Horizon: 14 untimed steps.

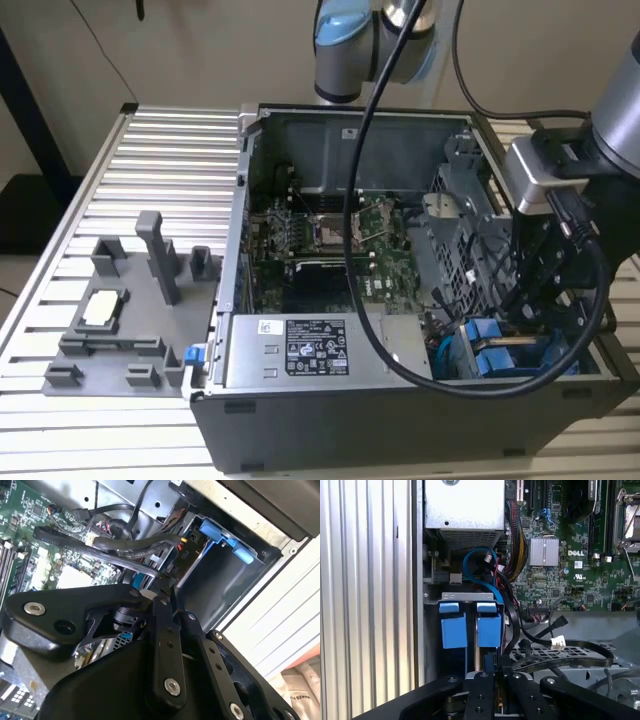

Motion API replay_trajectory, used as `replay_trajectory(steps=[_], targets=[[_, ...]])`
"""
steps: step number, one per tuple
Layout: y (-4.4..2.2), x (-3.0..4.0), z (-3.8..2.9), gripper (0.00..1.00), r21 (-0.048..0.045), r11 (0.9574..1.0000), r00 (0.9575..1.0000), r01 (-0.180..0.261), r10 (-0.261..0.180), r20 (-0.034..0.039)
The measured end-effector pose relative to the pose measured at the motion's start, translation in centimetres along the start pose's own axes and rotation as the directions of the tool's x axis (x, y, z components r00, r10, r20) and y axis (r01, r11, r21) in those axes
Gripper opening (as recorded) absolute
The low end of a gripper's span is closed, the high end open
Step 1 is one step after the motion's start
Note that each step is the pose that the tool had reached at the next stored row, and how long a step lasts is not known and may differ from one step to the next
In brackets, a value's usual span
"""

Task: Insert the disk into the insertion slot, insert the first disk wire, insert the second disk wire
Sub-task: 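Insert the second disk wire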

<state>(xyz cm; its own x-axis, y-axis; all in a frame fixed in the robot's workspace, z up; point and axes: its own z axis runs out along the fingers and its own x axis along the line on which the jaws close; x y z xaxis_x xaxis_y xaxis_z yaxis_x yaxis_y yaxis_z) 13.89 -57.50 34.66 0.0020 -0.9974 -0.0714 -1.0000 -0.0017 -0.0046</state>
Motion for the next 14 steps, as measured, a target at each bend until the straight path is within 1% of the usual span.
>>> replay_trajectory(steps=[8, 14], targets=[[-0.34, 0.02, 0.24, 0.16, 0.0002, 1.0, 1.0, -0.009, 0.009, 0.0007], [-0.37, 0.02, 0.51, 0.16, 0.0011, 0.9998, 0.9998, -0.022, 0.022, 0.0006]])
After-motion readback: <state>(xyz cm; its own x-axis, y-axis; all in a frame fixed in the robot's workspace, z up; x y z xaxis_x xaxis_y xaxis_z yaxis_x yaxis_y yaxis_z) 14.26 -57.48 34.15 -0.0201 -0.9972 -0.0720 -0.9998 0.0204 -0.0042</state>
